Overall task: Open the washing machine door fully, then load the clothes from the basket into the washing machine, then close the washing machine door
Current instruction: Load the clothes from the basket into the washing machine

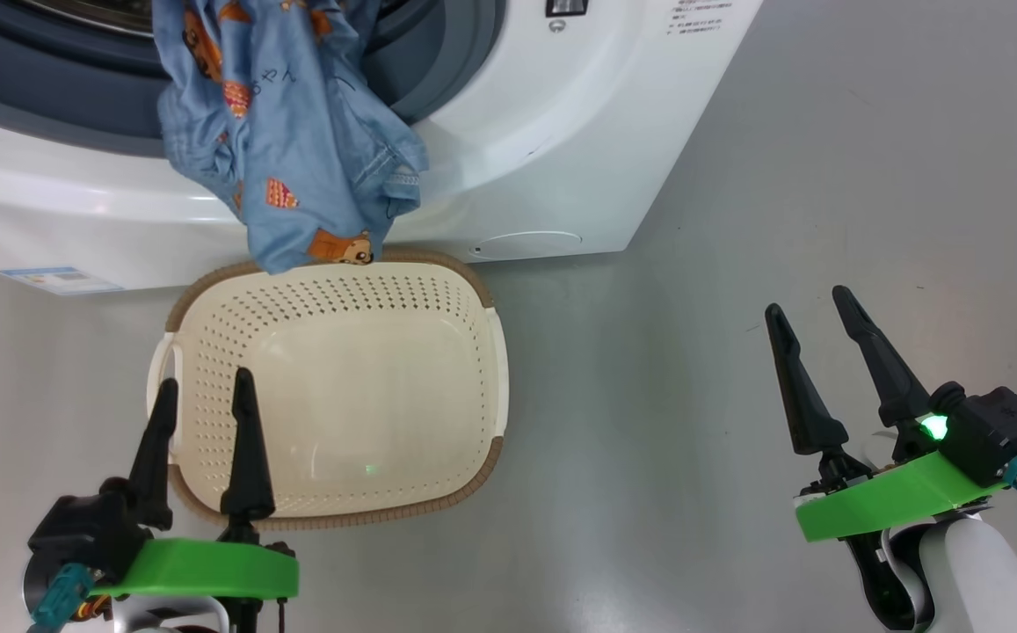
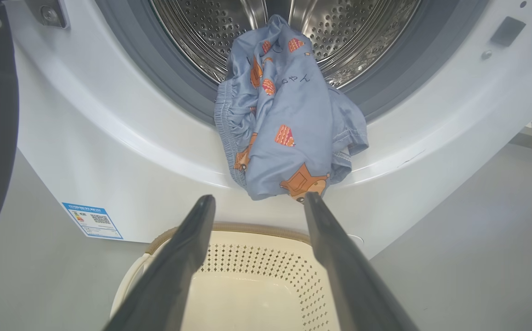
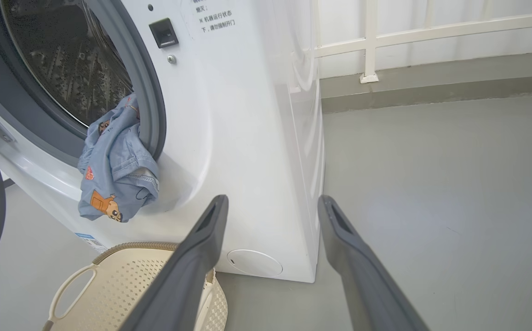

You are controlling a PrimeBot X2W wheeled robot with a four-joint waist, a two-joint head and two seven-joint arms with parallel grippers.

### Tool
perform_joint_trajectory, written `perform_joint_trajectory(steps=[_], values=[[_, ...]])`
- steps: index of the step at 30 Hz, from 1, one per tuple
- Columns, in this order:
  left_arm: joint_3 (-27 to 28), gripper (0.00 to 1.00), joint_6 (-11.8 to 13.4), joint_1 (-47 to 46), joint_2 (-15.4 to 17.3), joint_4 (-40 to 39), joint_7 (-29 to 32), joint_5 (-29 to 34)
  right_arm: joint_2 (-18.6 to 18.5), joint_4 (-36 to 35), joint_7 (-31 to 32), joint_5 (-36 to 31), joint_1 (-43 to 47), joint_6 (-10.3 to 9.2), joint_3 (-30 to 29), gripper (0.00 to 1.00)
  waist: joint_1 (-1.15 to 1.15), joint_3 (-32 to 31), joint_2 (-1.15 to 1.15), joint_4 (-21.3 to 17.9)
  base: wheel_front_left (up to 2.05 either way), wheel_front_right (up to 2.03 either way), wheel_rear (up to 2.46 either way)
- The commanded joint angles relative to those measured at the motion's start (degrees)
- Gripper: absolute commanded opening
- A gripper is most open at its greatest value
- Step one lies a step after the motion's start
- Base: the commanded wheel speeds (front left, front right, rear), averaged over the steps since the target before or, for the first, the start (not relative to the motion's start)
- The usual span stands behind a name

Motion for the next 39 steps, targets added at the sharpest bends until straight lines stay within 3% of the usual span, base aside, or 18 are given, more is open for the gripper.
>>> perform_joint_trajectory(steps=[1,22,39], values=[[1.65,1.00,0.52,1.00,0.86,-1.60,0.11,-0.33,0.13,-1.20,-0.27,-0.19,1.75,0.09,1.42,1.00,0.00,-0.05,0.00,-0.09,0.00,0.00,0.00],[0.87,1.00,-0.21,-2.84,2.03,0.16,0.82,-1.26,0.83,-1.25,-0.27,-0.14,1.45,0.09,1.81,1.00,0.00,0.57,0.00,-1.39,0.00,0.00,0.00],[-0.47,1.00,-8.43,-22.52,4.10,20.76,-1.51,-2.76,0.82,-1.10,-0.27,0.13,0.74,0.09,2.69,1.00,0.00,2.23,0.00,-5.11,0.00,0.00,0.00]])
